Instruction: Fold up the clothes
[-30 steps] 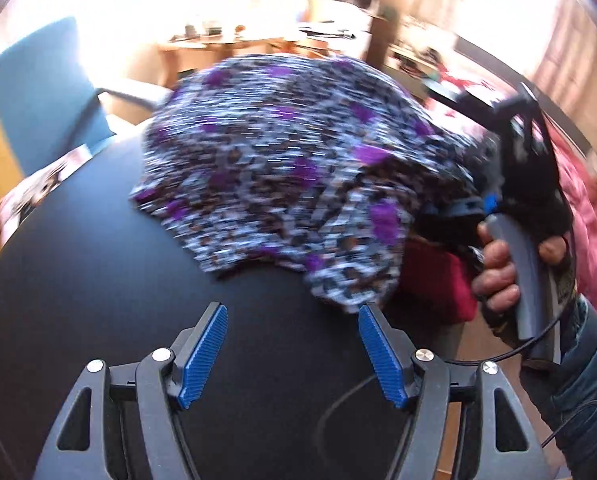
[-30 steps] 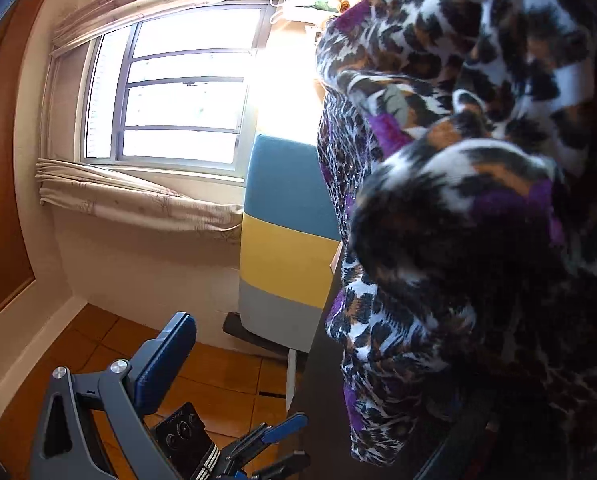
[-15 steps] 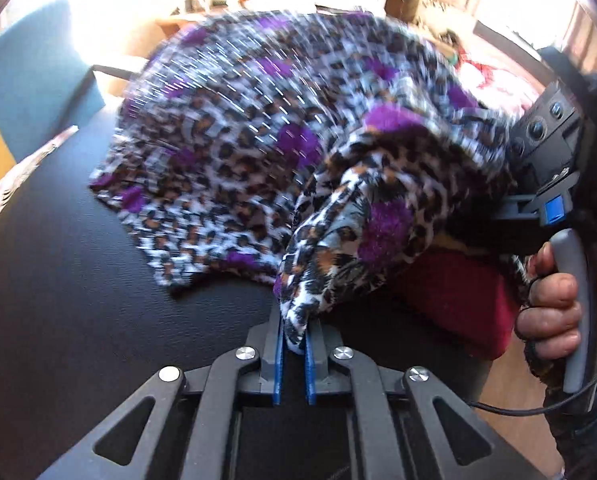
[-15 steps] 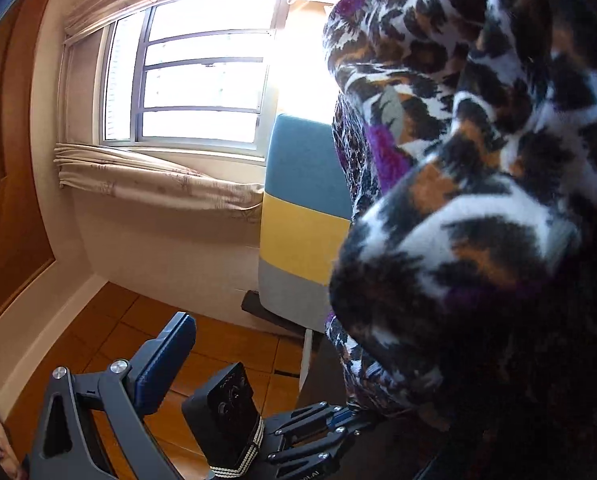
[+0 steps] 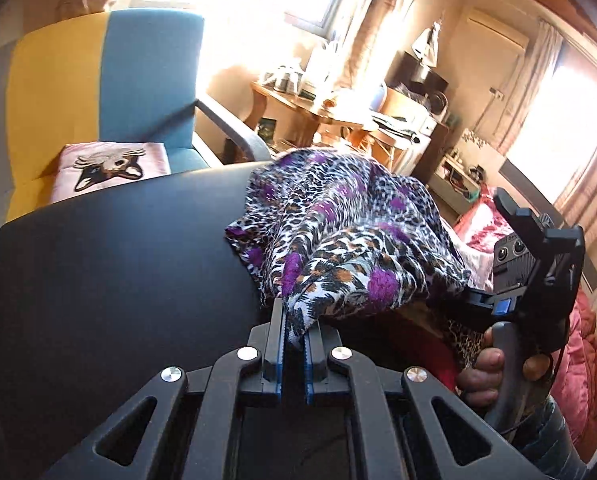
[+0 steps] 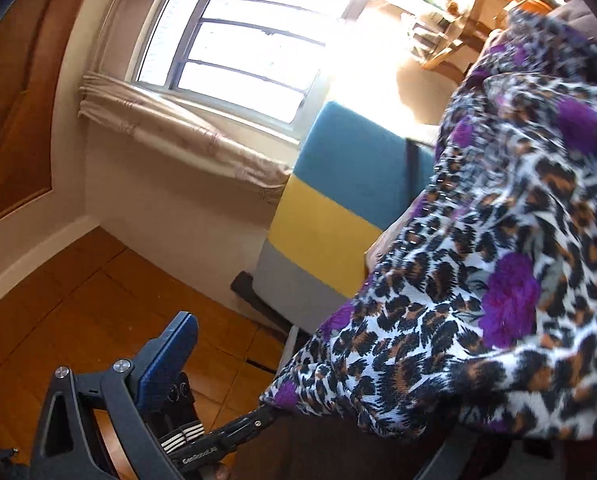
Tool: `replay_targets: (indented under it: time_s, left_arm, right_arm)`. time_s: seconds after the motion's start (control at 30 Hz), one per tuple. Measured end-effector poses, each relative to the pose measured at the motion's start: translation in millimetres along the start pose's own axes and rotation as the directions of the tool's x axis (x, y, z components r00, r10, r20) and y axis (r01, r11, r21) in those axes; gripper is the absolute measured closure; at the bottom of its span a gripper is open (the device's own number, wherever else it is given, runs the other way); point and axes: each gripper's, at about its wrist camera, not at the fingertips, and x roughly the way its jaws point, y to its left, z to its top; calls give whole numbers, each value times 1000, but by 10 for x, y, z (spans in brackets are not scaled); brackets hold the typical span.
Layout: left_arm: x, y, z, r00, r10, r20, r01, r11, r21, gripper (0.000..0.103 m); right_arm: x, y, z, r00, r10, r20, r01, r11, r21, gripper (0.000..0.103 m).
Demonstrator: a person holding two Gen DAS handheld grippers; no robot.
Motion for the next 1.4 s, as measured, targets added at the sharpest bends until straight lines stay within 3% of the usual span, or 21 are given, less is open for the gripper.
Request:
replay_targets:
  time_s: [0.1, 0.2, 0.33, 0.4, 0.47, 0.6, 0.63, 0.7, 0.73, 0.8, 0.9, 1.0, 1.1, 1.27, 1.4]
  left_arm:
    - [-353, 448, -33, 997, 53, 48, -49, 994, -96, 97]
    - [-732, 946, -121, 984, 151, 92, -130, 971, -203, 97]
    - [-1181, 1612, -280, 943, 313, 115, -265, 913, -309, 97]
    - [-1406, 1971, -380, 915, 388, 108, -328, 872, -363, 97]
    - [-1619, 2309, -494, 889, 448, 94, -374, 829, -416, 97]
    - [-2027, 2883, -960, 877, 478, 47, -391, 767, -509, 96]
    - [-2115, 2983, -1098, 877, 479, 35, -391, 754, -528, 96]
    - [-2275, 3137, -1387, 881, 472, 15, -384, 733, -561, 96]
    - [-2342, 3186, -1530, 882, 471, 5, -383, 724, -574, 95]
    - [-2458, 3244, -1814, 882, 472, -12, -386, 707, -592, 94]
    - [-2580, 3311, -2155, 880, 472, -42, -393, 677, -622, 91]
    - [-2663, 3340, -2332, 866, 493, -77, -426, 651, -628, 91]
    - [-2720, 3328, -2351, 865, 497, -68, -425, 654, -625, 88]
    - [-2752, 3272, -2201, 842, 538, -44, -461, 674, -578, 76]
    - [-2554, 3415, -2076, 846, 528, -68, -462, 664, -588, 76]
  right_arm:
    - [371, 216, -416, 991, 59, -120, -61, 998, -11, 0]
    - [608, 296, -982, 965, 100, -243, -106, 994, -12, 0]
    - [1189, 508, -1843, 883, 144, -448, -153, 988, 15, 0]
    - [1459, 623, -2301, 816, 166, -554, -174, 984, 39, 0]
    - [1664, 740, -2776, 730, 182, -659, -194, 979, 57, 0]
    - [1754, 950, -3501, 533, 159, -831, -244, 969, 29, 0]
    - [1725, 989, -3607, 495, 145, -857, -259, 966, 13, 0]
    - [1635, 1027, -3702, 446, 109, -888, -280, 960, -23, 0]
    - [1613, 1027, -3695, 438, 91, -894, -282, 959, -40, 0]
    - [1563, 958, -3591, 456, 46, -889, -260, 962, -84, 0]
    - [1501, 661, -3268, 539, -49, -841, -151, 976, -153, 0]
    - [1620, 347, -2850, 617, -171, -768, -2, 976, -219, 0]
    - [1875, 269, -2665, 665, -308, -680, 124, 944, -306, 0]
    - [2378, 364, -2427, 688, -471, -552, 174, 846, -504, 0]
    - [3016, 547, -2491, 636, -581, -508, 120, 725, -678, 0]
